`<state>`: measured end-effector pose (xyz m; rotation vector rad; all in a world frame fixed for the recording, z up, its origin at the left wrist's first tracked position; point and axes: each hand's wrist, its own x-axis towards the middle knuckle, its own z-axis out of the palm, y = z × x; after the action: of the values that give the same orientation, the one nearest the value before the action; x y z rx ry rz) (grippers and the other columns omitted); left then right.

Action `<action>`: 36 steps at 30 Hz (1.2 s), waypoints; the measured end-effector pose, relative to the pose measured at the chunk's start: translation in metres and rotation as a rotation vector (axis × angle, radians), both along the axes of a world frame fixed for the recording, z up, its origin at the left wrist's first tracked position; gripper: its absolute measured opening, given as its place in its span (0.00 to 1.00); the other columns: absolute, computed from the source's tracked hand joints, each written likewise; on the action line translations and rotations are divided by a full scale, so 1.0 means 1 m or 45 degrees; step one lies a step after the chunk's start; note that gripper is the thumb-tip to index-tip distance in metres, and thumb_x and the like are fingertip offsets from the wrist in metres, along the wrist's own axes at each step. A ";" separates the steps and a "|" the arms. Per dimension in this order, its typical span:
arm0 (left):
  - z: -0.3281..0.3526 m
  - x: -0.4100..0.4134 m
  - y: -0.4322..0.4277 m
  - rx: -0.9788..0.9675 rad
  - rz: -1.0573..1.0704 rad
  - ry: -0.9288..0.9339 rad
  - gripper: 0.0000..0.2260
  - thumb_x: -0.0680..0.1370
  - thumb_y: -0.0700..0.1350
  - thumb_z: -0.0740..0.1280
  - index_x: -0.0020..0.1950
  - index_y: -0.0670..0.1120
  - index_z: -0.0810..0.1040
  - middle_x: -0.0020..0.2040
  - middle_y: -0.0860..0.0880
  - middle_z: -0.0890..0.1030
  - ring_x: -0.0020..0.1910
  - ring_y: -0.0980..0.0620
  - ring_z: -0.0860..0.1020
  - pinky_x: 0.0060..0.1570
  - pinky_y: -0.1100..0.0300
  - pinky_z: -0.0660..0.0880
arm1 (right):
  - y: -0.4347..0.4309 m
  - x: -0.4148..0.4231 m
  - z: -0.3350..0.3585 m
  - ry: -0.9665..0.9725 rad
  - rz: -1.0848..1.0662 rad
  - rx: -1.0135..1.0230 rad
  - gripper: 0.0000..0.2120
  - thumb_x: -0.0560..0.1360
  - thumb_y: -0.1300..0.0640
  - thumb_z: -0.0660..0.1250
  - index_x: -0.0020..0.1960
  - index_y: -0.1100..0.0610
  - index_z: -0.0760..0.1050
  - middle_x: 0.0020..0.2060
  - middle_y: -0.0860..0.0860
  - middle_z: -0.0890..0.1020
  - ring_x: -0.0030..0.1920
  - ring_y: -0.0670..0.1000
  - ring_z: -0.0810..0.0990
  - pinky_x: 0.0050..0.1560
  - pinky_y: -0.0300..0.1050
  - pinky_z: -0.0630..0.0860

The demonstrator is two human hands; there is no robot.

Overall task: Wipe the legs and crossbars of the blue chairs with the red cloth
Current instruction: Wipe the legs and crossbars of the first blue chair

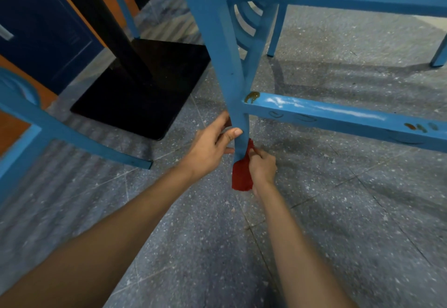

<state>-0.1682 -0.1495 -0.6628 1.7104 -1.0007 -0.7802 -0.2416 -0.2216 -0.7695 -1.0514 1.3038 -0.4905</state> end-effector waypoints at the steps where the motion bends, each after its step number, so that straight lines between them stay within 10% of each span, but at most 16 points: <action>1: 0.001 0.000 0.000 0.000 0.002 -0.010 0.16 0.81 0.44 0.60 0.60 0.67 0.67 0.56 0.65 0.77 0.58 0.64 0.78 0.47 0.61 0.80 | 0.005 -0.001 0.001 -0.070 -0.059 -0.034 0.13 0.77 0.57 0.62 0.58 0.55 0.81 0.51 0.55 0.84 0.51 0.55 0.81 0.56 0.50 0.77; 19: -0.003 0.001 0.001 0.040 0.017 -0.081 0.16 0.81 0.45 0.61 0.68 0.56 0.67 0.58 0.61 0.77 0.58 0.63 0.77 0.49 0.57 0.81 | 0.019 -0.001 0.010 -0.215 -0.292 -0.027 0.12 0.77 0.56 0.63 0.58 0.52 0.80 0.52 0.53 0.80 0.52 0.53 0.80 0.56 0.50 0.77; 30: 0.004 0.000 0.003 0.038 0.013 -0.072 0.15 0.81 0.44 0.60 0.62 0.64 0.66 0.56 0.65 0.76 0.54 0.69 0.77 0.48 0.62 0.80 | 0.017 0.002 0.001 -0.024 -0.165 0.108 0.13 0.78 0.58 0.62 0.60 0.56 0.80 0.54 0.57 0.82 0.54 0.58 0.80 0.58 0.51 0.75; 36: 0.005 -0.001 0.003 0.038 0.017 -0.111 0.16 0.81 0.46 0.60 0.61 0.68 0.66 0.57 0.64 0.76 0.58 0.64 0.77 0.49 0.58 0.81 | 0.028 -0.008 0.017 -0.353 -0.291 -0.070 0.12 0.78 0.57 0.64 0.59 0.52 0.80 0.53 0.51 0.82 0.54 0.51 0.80 0.57 0.47 0.75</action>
<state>-0.1695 -0.1462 -0.6580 1.7877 -1.0407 -0.7201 -0.2496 -0.1941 -0.7527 -0.8473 1.1717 -0.8191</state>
